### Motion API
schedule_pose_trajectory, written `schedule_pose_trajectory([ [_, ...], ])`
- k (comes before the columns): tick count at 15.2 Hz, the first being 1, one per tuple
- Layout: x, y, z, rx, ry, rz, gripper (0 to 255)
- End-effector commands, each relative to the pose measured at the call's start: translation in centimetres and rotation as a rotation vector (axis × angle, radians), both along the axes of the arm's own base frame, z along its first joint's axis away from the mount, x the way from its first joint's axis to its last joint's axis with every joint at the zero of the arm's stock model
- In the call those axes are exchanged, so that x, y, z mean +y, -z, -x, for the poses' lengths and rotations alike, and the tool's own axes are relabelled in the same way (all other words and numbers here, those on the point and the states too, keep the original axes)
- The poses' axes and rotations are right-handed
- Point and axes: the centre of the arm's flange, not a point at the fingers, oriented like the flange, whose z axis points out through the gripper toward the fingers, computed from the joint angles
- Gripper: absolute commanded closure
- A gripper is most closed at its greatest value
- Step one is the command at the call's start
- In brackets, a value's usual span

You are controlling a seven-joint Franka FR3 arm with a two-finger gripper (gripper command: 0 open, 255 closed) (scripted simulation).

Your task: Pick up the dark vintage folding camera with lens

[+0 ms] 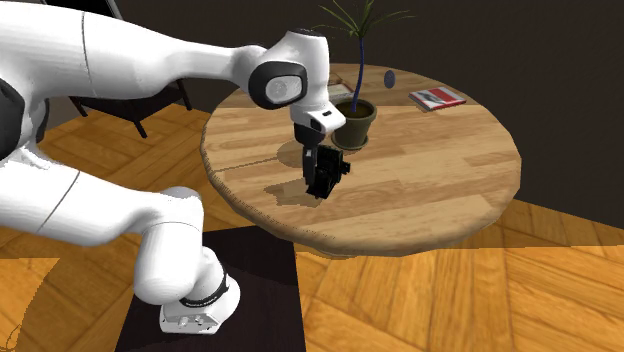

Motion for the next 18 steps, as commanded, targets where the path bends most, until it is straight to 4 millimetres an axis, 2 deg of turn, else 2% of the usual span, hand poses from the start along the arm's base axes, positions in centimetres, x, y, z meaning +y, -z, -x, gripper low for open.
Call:
schedule_pose_trajectory([
  [1,2.3,1.1,-0.1,-0.012,0.014,-0.002,0],
  [8,10.1,5.1,-1.5,-0.051,0.055,-0.003,0],
  [15,10.1,8.8,-1.5,-0.051,0.055,-0.003,0],
  [17,10.1,9.1,-1.5,-0.051,0.055,-0.003,0],
  [18,10.2,9.2,-1.5,-0.051,0.055,-0.003,255],
])
